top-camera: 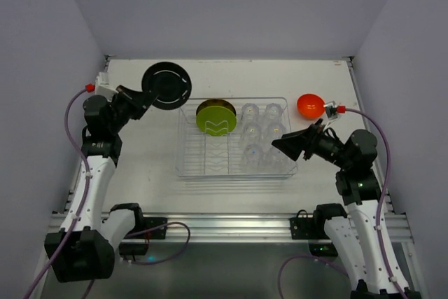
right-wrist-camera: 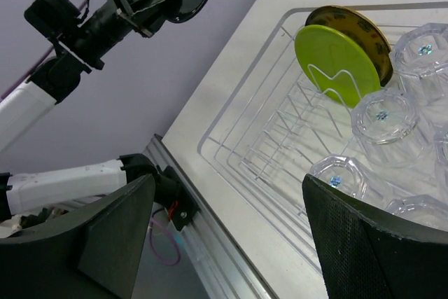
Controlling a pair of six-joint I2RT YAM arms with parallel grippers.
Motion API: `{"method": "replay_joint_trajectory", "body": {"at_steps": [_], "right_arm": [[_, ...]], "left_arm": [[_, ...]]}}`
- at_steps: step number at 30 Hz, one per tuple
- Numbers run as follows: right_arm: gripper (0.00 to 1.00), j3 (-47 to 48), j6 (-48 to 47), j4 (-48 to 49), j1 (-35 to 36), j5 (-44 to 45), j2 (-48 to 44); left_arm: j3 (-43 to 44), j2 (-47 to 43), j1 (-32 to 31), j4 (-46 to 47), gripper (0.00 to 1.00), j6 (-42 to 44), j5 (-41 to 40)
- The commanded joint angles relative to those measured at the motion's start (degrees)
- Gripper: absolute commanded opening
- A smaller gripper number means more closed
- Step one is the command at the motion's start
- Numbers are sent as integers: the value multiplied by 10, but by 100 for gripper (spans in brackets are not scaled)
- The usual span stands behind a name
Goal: Unload the mixed dishes from the dish rack
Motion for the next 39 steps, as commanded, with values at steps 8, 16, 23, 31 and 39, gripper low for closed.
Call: {"method": "replay_joint_trajectory", "body": {"at_steps": [8,16,23,31,39], "right_arm": [[88,-5,6,-22,3,-5,-59],[89,-6,-14,-65,3,-3,-95],[90,-16,-27,-79,3,4,-103],[91,-16,-44,-101,3,15,-111],[91,-20,-35,-87,3,10,-107]], "left_arm": [[-101,71,145,125,0,-209,-232],[-70,244,184,200,6,-139,-224],[-49,337,194,225,8,-92,-202],[-28,404,201,241,27,-68,-161],[7,408,200,138,68,-50,-159]]}}
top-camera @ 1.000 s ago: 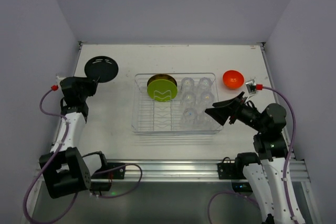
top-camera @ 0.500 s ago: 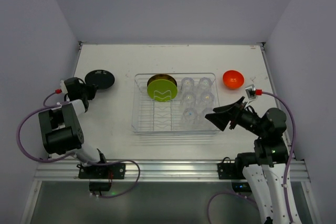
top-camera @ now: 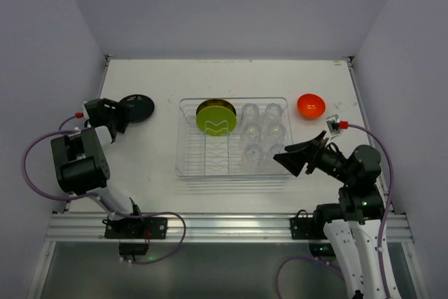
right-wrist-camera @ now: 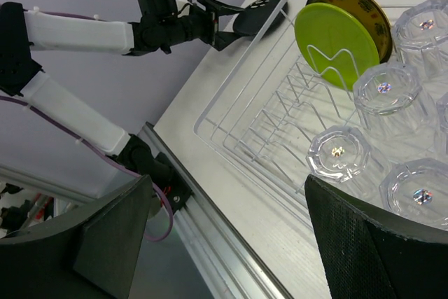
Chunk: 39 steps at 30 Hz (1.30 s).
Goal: Unload the mixed dishes from the dish rack
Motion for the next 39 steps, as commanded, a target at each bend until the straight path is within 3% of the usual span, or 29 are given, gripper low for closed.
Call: {"method": "replay_joint_trajectory", "body": {"at_steps": [1,4,5,9,13,17,21,22,24,27,30,33,39], "right_arm": [[91,-4,-1,11,2,5,-1],[92,-5,0,13,2,5,-2],[92,-5,1,14,2,5,-1],[92,-2,7,20,2,5,1],[93,5,4,20,2,6,2],[94,12,-7,14,2,18,5],[94,16,-20,9,2,29,10],[94,16,-22,10,2,32,11],[94,17,-22,13,2,37,13],[94,18,-20,16,2,40,14],[95,22,-23,13,2,42,12],[95,31,-44,-1,2,27,2],[98,25,-62,-10,1,53,-30]], "left_arm": [[47,-7,4,-66,72,29,-5],[69,-25,0,-146,89,37,-36],[71,-35,1,-159,100,35,-46],[81,-49,0,-247,100,27,-67],[82,-56,3,-276,100,33,-63],[101,-150,-20,-286,100,74,-81],[193,-227,-160,-264,100,252,-111],[212,-230,-227,-263,100,278,-102],[266,-219,-287,-269,100,371,-61],[344,-179,-430,-334,100,482,-92],[399,-118,-521,-404,100,579,-167],[450,-65,-578,-453,100,668,-196],[513,-6,-603,-535,100,757,-163]]}}
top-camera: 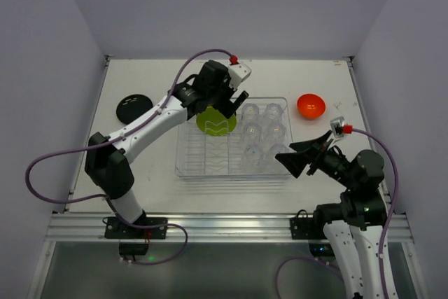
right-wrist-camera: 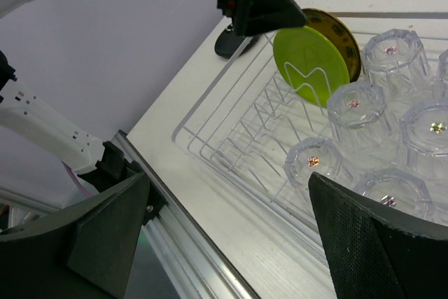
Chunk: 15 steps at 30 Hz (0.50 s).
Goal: Unload the mixed dishes from the dish rack
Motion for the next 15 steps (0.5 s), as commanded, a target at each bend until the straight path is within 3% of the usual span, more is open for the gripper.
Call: {"method": "replay_joint_trajectory", "body": {"at_steps": [1,10,15], "right_arm": [[98,13,-15,5,2,15,-12],[98,13,-11,1,2,20,13],[98,15,-16,-5,2,23,13]], "left_arm": [[50,11,0,-81,100,106,4],[92,66,-2,-162,99,172,28],[108,96,-2,-190,91,186,41]]}}
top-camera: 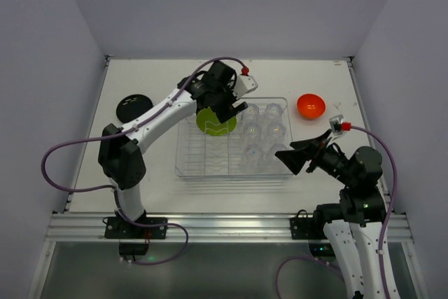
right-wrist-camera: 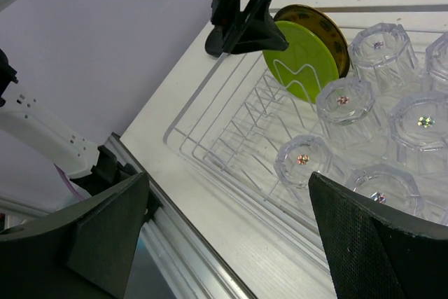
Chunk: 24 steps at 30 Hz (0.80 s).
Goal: Unload the mixed dishes from the dish rack
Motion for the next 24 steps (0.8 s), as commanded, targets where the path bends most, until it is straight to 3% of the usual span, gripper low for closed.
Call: {"method": "replay_joint_trajectory", "body": {"at_steps": [1,15,24], "right_arm": [[98,15,-9,-1,2,8,3],[97,12,-12,-1,2,8,4],[97,8,-9,3,2,6,3]], "left_arm": [[27,24,0,-45,91,36,15],[33,74,0,-66,76,52,17],[19,59,0,-61,67,66,4]]}}
